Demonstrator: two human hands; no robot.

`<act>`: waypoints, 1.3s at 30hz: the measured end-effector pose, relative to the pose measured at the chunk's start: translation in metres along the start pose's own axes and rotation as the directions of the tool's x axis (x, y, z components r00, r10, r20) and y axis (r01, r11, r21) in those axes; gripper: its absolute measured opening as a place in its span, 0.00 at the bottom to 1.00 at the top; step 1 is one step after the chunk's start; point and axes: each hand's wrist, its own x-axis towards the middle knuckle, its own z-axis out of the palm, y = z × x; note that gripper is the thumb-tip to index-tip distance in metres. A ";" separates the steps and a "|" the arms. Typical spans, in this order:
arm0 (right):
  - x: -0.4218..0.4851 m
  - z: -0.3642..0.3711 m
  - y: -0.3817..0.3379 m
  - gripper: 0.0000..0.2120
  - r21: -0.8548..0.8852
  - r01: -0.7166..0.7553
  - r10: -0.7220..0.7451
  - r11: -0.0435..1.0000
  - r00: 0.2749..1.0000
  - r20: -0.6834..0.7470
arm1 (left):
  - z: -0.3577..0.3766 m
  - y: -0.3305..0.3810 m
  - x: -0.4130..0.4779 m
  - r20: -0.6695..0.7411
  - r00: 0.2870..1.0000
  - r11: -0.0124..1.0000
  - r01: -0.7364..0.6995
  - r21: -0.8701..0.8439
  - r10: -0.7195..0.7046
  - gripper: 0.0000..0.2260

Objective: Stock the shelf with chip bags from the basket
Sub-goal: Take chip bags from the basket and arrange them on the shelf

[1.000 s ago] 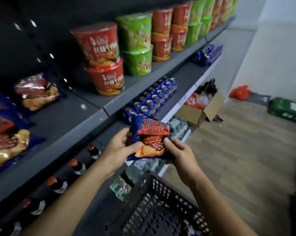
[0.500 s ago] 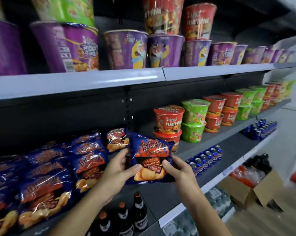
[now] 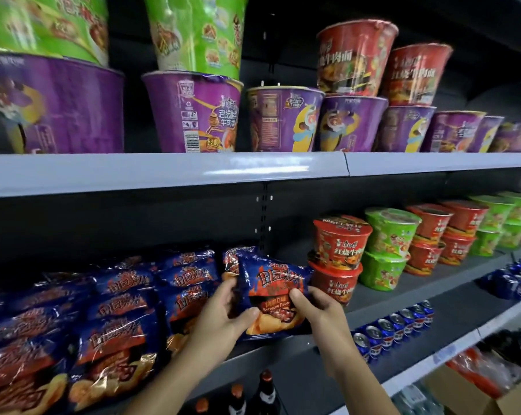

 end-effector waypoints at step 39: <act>0.178 0.075 0.106 0.19 -0.113 -0.074 0.076 0.991 0.997 0.020 | 0.009 -0.101 0.091 -0.167 0.986 0.979 0.055 0.195 -0.023 0.32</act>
